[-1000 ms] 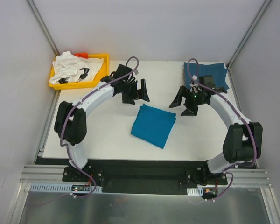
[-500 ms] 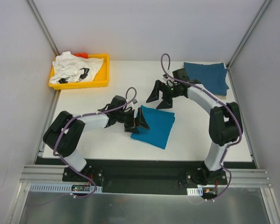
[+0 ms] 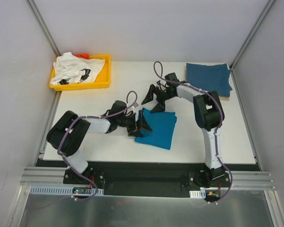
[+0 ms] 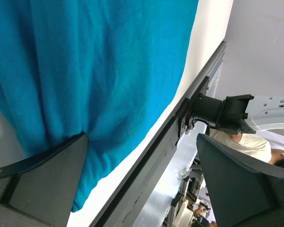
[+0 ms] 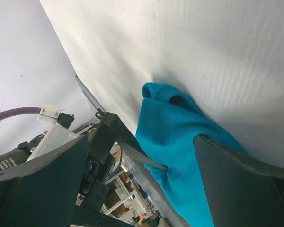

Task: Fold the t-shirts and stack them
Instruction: Fold the long partially folded tshirt into a neat square, then put the neatly folded tshirt into the corner of the board with the right arm

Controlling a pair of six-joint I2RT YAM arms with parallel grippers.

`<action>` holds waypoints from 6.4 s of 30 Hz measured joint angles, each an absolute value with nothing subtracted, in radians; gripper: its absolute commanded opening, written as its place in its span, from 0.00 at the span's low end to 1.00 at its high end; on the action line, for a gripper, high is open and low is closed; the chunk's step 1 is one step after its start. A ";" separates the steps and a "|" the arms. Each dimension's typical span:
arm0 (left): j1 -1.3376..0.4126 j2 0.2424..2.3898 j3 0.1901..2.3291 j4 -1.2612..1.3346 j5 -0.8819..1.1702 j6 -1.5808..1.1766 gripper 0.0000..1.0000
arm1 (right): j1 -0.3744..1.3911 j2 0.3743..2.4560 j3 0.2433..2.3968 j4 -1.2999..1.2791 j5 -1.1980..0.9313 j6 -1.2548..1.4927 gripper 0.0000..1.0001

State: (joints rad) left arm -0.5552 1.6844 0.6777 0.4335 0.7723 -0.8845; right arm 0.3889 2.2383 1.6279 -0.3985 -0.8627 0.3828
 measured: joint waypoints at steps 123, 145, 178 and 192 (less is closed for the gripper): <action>-0.417 1.047 0.902 -0.289 -0.062 -0.518 1.00 | 0.424 2.414 2.257 -0.740 0.968 -0.349 0.01; -0.417 1.028 0.883 -0.292 -0.088 -0.541 0.99 | 0.416 2.328 2.247 -0.439 1.112 -0.617 0.01; -0.417 1.064 0.883 -0.292 -0.080 -0.541 0.99 | 0.211 2.210 2.257 -0.721 0.646 -0.204 0.02; -0.417 1.098 0.886 -0.292 -0.078 -0.542 0.99 | -0.014 2.222 2.210 -0.737 0.342 -0.019 0.06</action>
State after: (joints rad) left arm -0.4171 1.0981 0.8856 -0.2916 -0.0780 -0.5419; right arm -0.0139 2.2215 2.2101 -0.7368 0.3424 -0.0189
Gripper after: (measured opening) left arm 0.993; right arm 0.051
